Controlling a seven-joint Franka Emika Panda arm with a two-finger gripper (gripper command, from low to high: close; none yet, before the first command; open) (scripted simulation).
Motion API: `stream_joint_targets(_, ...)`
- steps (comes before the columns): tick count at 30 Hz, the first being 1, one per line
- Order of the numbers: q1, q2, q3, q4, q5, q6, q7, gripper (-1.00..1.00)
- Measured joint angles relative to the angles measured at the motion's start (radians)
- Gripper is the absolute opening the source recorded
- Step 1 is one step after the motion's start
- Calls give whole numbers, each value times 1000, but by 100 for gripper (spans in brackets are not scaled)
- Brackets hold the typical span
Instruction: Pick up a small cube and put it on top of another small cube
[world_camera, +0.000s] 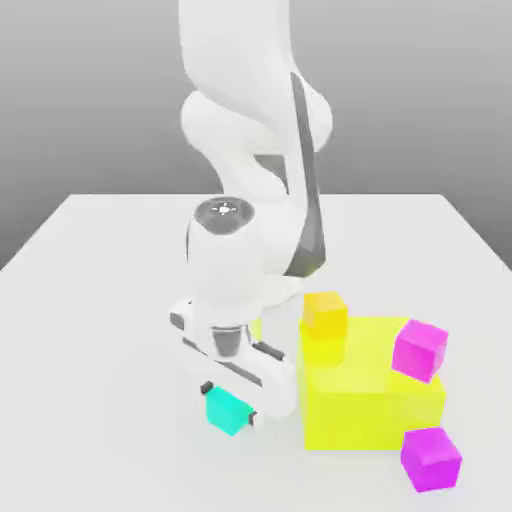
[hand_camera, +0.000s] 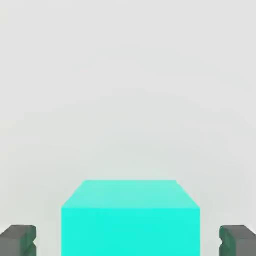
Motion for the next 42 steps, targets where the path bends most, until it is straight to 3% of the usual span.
stream_joint_targets(4,1,3,-1,1,0,3,0,-100)
stream_joint_targets(13,-15,-294,53,-53,61,-242,-42,-100)
stream_joint_targets(19,56,-506,100,-77,77,-432,-32,-100)
stream_joint_targets(32,300,-968,161,-129,221,-837,-75,-100)
stream_joint_targets(34,317,-965,169,-146,237,-817,-80,-100)
stream_joint_targets(39,327,-826,186,-203,253,-622,-81,-100)
stream_joint_targets(40,327,-810,189,-209,255,-600,-82,100)
stream_joint_targets(42,327,-810,189,-209,255,-600,-82,100)
